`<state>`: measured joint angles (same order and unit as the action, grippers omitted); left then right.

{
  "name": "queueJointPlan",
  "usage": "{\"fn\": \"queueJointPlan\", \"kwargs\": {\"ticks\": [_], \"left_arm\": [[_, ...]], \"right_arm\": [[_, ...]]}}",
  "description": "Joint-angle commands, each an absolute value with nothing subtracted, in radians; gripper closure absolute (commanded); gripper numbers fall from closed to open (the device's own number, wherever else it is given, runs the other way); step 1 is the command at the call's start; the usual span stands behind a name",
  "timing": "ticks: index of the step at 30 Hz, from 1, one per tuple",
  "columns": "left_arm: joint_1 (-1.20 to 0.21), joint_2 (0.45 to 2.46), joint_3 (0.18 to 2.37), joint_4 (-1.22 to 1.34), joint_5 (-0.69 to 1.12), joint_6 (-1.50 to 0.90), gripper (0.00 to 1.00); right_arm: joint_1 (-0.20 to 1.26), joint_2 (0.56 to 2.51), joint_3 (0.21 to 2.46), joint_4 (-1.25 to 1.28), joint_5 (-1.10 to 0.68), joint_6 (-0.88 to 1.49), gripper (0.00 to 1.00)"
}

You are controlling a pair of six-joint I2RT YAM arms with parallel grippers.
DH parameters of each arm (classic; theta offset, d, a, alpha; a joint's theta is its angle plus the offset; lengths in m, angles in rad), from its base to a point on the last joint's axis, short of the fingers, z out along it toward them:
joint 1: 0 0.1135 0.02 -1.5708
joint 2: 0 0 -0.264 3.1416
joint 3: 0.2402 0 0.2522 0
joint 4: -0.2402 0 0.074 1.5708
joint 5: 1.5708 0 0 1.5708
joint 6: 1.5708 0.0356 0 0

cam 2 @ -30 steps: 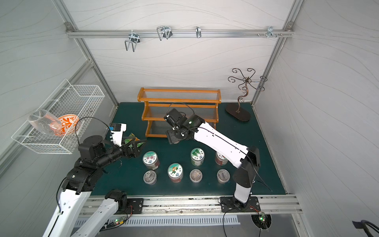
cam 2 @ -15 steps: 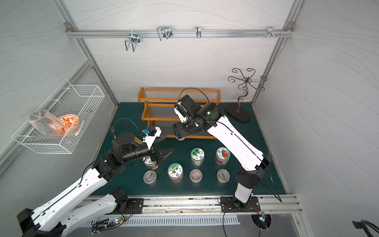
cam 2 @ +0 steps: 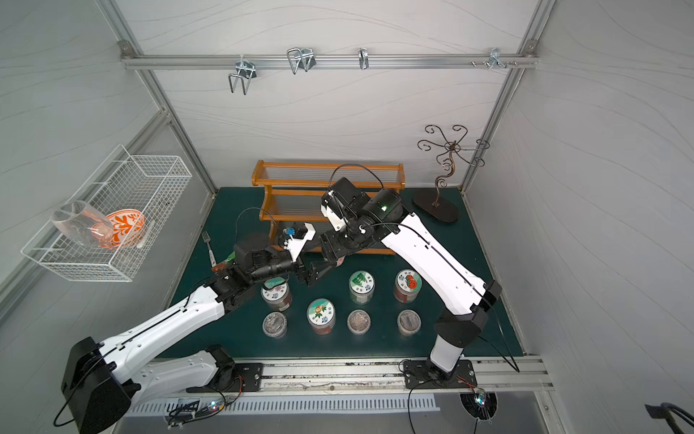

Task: Place the seed container on the shelf
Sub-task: Pick up the seed jar at the center of the board.

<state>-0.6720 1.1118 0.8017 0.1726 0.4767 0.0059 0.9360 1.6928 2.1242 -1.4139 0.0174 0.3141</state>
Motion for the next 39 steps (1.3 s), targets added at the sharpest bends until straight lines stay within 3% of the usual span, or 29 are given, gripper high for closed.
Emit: {"fn": "queueJointPlan", "kwargs": {"ticks": [1, 9, 13, 18, 26, 30, 39], "left_arm": [[-0.678, 1.13, 0.848, 0.295, 0.531, -0.016, 0.15], [-0.681, 1.146, 0.846, 0.337, 0.581, -0.024, 0.34], [-0.681, 1.155, 0.845, 0.349, 0.597, -0.027, 0.29], [-0.681, 1.17, 0.845, 0.364, 0.604, -0.033, 0.29], [-0.681, 1.176, 0.85, 0.371, 0.623, -0.033, 0.46], [-0.681, 1.165, 0.841, 0.401, 0.62, -0.052, 0.57], [-0.681, 1.098, 0.782, 0.501, 0.508, -0.055, 0.57]], "right_arm": [[0.931, 1.663, 2.115, -1.426, -0.004, 0.305, 0.46], [0.932, 1.659, 2.104, -1.417, -0.016, 0.303, 0.46], [0.93, 1.654, 2.1, -1.411, -0.029, 0.304, 0.46], [0.928, 1.648, 2.088, -1.401, -0.042, 0.305, 0.46], [0.927, 1.635, 2.072, -1.391, -0.052, 0.309, 0.45], [0.927, 1.623, 2.05, -1.372, -0.065, 0.304, 0.34], [0.914, 1.57, 2.027, -1.281, -0.066, 0.305, 0.01]]}}
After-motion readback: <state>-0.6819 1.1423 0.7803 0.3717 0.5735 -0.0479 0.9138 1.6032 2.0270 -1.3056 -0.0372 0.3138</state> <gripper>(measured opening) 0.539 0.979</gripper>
